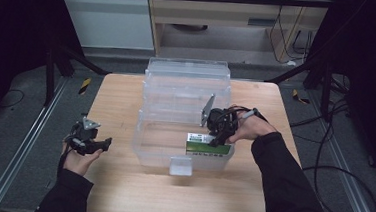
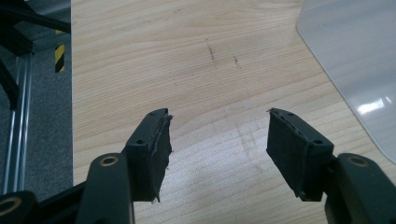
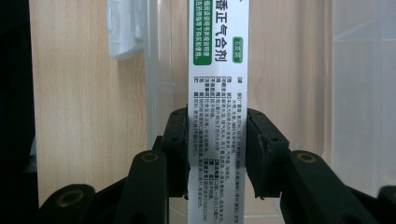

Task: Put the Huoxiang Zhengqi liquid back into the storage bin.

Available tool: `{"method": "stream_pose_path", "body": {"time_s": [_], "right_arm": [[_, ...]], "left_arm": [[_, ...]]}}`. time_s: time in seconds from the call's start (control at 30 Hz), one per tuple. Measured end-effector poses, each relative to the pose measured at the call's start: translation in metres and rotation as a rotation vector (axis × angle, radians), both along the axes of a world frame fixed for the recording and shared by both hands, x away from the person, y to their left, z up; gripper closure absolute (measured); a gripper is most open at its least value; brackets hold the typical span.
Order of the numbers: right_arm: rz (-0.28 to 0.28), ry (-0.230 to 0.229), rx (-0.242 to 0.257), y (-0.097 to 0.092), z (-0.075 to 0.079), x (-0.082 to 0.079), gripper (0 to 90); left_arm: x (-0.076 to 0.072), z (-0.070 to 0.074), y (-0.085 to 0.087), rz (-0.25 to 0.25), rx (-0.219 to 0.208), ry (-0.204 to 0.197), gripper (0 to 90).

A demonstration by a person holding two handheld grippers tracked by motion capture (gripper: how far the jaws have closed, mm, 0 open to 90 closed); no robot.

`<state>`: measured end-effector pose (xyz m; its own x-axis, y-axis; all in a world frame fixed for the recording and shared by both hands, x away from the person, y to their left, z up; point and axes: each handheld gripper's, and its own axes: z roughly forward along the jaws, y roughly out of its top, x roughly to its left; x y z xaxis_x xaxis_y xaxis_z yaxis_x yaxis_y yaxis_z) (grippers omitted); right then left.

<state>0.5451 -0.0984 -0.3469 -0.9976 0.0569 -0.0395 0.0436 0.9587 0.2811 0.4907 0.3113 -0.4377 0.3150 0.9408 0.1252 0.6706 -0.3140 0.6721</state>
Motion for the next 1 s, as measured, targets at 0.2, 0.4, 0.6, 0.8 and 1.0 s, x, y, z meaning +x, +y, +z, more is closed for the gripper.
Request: {"method": "stream_pose_path", "body": {"time_s": [0.2,0.4,0.6,0.8,1.0], "right_arm": [[0.013,-0.005,-0.024,0.004,-0.005,0.000,63.6],[0.011,-0.014,-0.055,0.008,-0.010,-0.002,63.4],[0.013,-0.010,-0.070,0.010,-0.016,-0.001,63.3],[0.013,-0.003,-0.082,0.010,-0.021,-0.001,62.9],[-0.006,-0.001,-0.083,0.012,-0.021,-0.001,65.8]], "left_arm": [[0.000,0.000,0.000,0.000,0.000,0.000,38.8],[0.000,0.000,0.000,-0.001,0.001,0.000,38.8],[0.000,0.000,0.000,-0.003,0.003,0.001,38.8],[0.000,0.000,-0.001,-0.003,0.004,0.001,38.8],[0.000,0.000,0.000,0.000,0.002,0.000,38.8]]}}
